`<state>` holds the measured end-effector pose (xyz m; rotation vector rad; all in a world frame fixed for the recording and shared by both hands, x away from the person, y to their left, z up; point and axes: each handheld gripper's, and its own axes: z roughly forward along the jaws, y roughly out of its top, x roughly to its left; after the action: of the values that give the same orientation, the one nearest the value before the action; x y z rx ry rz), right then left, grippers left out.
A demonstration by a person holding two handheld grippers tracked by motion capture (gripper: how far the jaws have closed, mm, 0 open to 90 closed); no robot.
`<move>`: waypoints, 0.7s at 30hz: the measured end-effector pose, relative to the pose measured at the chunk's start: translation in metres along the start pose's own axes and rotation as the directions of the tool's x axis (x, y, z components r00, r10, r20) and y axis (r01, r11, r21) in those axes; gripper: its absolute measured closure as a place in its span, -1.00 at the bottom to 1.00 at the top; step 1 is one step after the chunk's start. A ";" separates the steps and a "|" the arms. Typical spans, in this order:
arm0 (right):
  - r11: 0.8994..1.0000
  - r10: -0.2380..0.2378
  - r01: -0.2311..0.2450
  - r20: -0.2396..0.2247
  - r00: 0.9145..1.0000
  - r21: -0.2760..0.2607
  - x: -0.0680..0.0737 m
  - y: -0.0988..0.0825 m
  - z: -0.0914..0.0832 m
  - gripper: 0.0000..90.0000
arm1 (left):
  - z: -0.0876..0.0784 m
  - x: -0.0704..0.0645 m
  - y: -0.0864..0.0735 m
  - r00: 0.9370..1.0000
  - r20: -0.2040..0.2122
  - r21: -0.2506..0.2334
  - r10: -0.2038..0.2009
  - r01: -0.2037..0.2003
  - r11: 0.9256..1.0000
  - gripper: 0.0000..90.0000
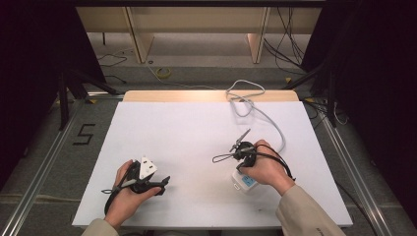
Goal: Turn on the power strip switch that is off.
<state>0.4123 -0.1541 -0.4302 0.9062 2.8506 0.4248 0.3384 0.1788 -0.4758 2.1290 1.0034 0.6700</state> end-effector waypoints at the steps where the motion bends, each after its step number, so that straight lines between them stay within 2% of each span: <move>1: 1.000 0.000 0.000 0.000 1.000 0.000 0.000 0.000 0.000 1.00 | 0.000 0.000 0.000 1.000 0.000 -0.001 0.000 0.000 1.000 -0.55; 13: 1.000 0.026 -0.026 -0.015 1.000 -0.001 -0.002 0.000 0.002 1.00 | -0.001 -0.002 0.001 1.000 0.000 -0.006 0.006 -0.006 1.000 -0.55; 21: 1.000 0.021 -0.021 -0.026 0.999 -0.013 -0.004 -0.002 0.001 1.00 | 0.000 -0.001 0.000 1.000 0.000 -0.003 0.004 -0.004 1.000 -0.54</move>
<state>0.4145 -0.1578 -0.4321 0.9364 2.8602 0.4600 0.3378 0.1779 -0.4758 2.1291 0.9980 0.6729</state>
